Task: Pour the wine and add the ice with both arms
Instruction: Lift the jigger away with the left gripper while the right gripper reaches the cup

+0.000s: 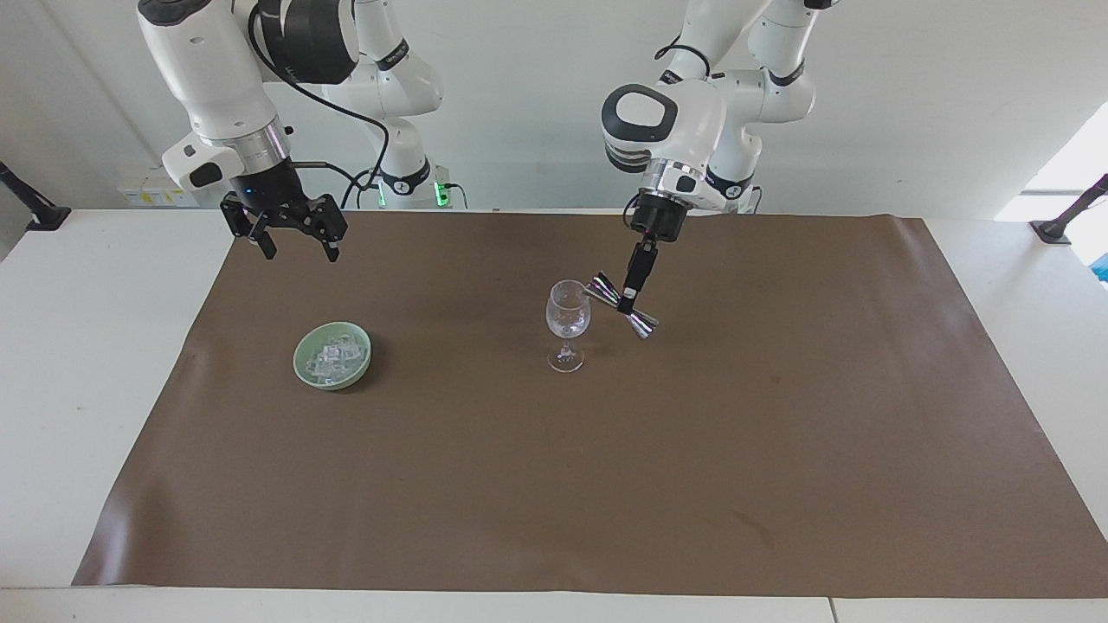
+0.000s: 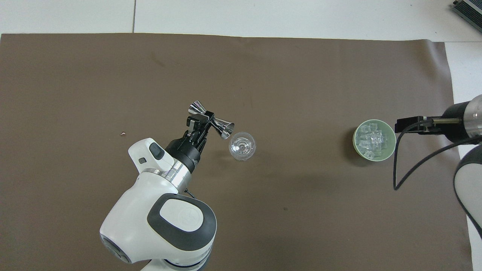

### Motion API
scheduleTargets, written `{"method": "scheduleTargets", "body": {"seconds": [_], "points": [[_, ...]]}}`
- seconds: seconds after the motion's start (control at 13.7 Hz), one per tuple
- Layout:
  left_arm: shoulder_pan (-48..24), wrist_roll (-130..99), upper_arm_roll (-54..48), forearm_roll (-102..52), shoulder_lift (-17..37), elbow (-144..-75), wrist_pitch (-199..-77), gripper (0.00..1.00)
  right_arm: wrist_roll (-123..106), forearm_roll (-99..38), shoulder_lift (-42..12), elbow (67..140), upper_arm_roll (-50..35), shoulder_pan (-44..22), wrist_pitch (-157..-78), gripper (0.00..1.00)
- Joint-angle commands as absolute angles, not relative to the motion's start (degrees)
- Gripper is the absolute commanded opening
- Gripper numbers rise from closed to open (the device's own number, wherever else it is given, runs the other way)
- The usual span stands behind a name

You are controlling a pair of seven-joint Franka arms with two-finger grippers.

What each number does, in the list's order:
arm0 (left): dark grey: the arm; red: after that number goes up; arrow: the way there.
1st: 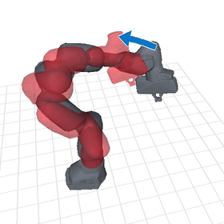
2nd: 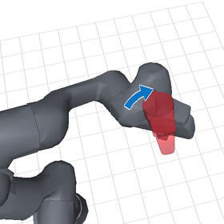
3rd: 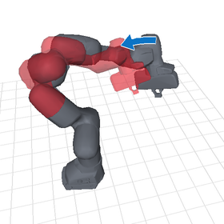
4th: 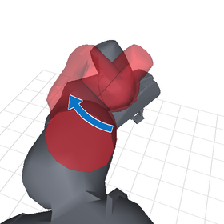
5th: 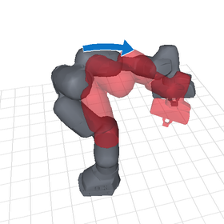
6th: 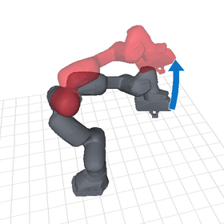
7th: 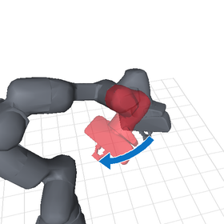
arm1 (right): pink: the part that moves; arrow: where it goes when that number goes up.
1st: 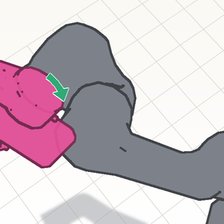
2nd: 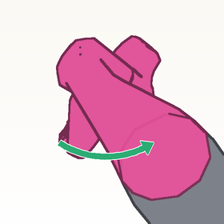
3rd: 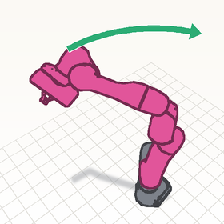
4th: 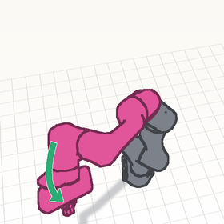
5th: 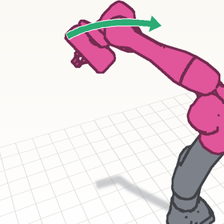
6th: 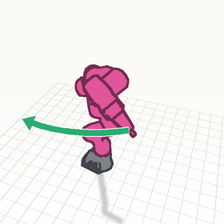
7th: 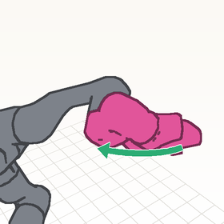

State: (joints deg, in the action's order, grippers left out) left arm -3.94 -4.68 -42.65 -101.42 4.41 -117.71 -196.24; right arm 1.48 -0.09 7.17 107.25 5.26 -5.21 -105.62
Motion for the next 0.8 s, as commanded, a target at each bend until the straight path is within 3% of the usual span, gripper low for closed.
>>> {"method": "scheduleTargets", "body": {"seconds": [0.0, 0.73], "points": [[-3.3, -6.2, -40.5, -103.6, 3.5, -116.7, -193.0, 0.00, -3.7, -1.1, 10.7, 114.3, 5.3, -5.0, -110.5, 1.00], [-2.7, -21.6, -31.7, -104.3, 3.4, -117.3, -183.9, 0.00, -17.1, -0.4, -0.1, 122.9, 5.4, -4.5, -131.6, 1.00]]}}
